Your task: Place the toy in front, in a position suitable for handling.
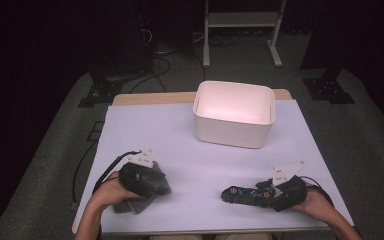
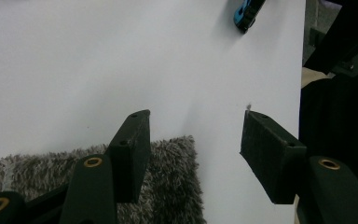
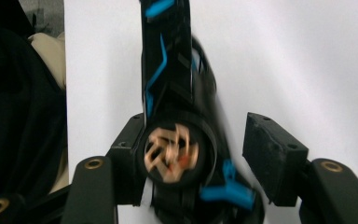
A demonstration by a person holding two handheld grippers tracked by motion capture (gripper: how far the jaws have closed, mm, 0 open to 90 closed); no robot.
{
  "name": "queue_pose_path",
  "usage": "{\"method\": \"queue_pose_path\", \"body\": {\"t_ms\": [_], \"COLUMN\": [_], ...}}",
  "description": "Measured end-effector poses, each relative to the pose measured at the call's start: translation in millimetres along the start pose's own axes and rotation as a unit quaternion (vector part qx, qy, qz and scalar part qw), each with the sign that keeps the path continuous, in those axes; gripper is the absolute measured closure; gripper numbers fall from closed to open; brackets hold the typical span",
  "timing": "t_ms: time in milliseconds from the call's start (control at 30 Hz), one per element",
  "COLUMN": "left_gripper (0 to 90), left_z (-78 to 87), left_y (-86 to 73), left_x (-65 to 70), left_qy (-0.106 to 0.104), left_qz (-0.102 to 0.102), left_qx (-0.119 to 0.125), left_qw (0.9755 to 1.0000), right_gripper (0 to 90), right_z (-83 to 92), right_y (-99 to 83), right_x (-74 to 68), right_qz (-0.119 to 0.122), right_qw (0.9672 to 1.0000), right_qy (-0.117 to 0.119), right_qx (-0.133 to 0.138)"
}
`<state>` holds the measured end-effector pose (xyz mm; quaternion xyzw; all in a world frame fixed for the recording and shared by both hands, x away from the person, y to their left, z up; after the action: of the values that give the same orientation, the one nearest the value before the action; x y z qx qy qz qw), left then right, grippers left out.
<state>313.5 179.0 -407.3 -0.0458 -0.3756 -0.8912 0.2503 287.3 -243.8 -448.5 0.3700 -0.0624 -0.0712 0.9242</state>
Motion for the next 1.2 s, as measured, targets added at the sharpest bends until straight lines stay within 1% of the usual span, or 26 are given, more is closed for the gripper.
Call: {"method": "queue_pose_path", "body": {"t_ms": [167, 200, 233, 267, 300, 333, 367, 400, 467, 500, 567, 667, 733, 800, 933, 1067, 1100, 1200], "left_gripper": [40.8, 40.5, 40.3, 40.2, 39.6, 39.2, 39.0, 39.0, 38.8, 38.7, 38.6, 38.4, 38.4, 38.4, 38.1, 38.0, 37.9, 37.7], "left_z": [0.5, 0.9, 0.9, 0.9, 1.1, 1.6, 2.3, 2.5, 1.9, 1.4, 1.0, 1.9, 3.3, 5.1, 8.3, 11.2, 11.8, 12.9], "left_y": [-5.1, -6.1, -6.6, -7.0, -7.3, -7.6, -7.8, -8.3, -9.5, -10.5, -11.6, -12.5, -12.9, -13.6, -16.1, -18.0, -18.3, -19.2], "left_x": [0.7, 1.1, 1.3, 1.5, 1.6, 1.8, 1.8, 2.1, 2.2, 2.1, 2.0, 1.5, 0.9, 0.1, -2.7, -4.3, -4.6, -5.4], "left_qy": [-0.004, -0.005, -0.006, -0.006, -0.004, -0.002, -0.003, -0.004, -0.005, -0.005, -0.004, -0.003, -0.002, 0.0, 0.003, 0.005, 0.005, 0.004], "left_qz": [0.002, 0.002, 0.003, 0.003, 0.003, 0.004, 0.004, 0.004, 0.004, 0.005, 0.007, 0.009, 0.007, 0.008, 0.014, 0.019, 0.019, 0.017], "left_qx": [0.011, 0.014, 0.016, 0.015, 0.013, 0.013, 0.014, 0.016, 0.015, 0.013, 0.011, 0.012, 0.014, 0.016, 0.023, 0.026, 0.026, 0.028], "left_qw": [0.9999, 0.9999, 0.9998, 0.9999, 0.9999, 0.9999, 0.9999, 0.9999, 0.9999, 0.9999, 0.9999, 0.9999, 0.9999, 0.9998, 0.9996, 0.9995, 0.9995, 0.9995], "right_gripper": [43.8, 44.7, 46.1, 47.3, 47.4, 50.1, 53.7, 54.2, 55.1, 55.3, 55.5, 55.5, 55.5, 55.5, 55.5, 55.5, 55.5, 55.5], "right_z": [-6.2, -8.2, -10.3, -11.6, -13.6, -15.8, -18.2, -20.5, -21.8, -21.6, -21.6, -23.1, -25.4, -29.1, -38.6, -52.3, -56.1, -63.8], "right_y": [13.5, 17.4, 21.8, 24.1, 27.6, 30.6, 33.3, 35.3, 37.7, 38.2, 38.6, 39.7, 43.5, 49.8, 64.6, 80.8, 84.8, 90.2], "right_x": [1.2, 1.2, 0.4, 0.6, -0.3, -0.3, -0.7, -0.7, -0.1, 0.4, 1.4, 5.4, 8.3, 14.1, 26.5, 41.7, 46.7, 55.0], "right_qz": [0.017, 0.025, 0.028, 0.035, 0.035, 0.04, 0.04, 0.046, 0.044, 0.049, 0.046, 0.037, 0.038, 0.04, 0.048, 0.064, 0.065, 0.062], "right_qw": [0.9997, 0.9994, 0.9991, 0.9987, 0.9983, 0.9978, 0.9973, 0.9965, 0.9959, 0.9955, 0.9957, 0.996, 0.9961, 0.9965, 0.9959, 0.9946, 0.9946, 0.9953], "right_qy": [0.006, 0.006, 0.007, 0.01, 0.011, 0.011, 0.021, 0.024, 0.026, 0.028, 0.031, 0.043, 0.044, 0.043, 0.048, 0.045, 0.043, 0.041], "right_qx": [-0.018, -0.024, -0.032, -0.037, -0.044, -0.051, -0.057, -0.066, -0.074, -0.076, -0.075, -0.07, -0.066, -0.06, -0.061, -0.068, -0.068, -0.063]}}
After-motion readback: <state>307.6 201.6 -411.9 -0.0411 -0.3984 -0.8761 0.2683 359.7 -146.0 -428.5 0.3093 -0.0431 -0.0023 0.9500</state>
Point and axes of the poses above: each handheld gripper's, and its own axes: z roughly backward along the jaws, y roughly out of its top, x roughly to its right, the point moved 2 cm from there along -z, roughly forward along the jaws, and after that the axes turned 9 degrees about z, right-handed, at the moved point
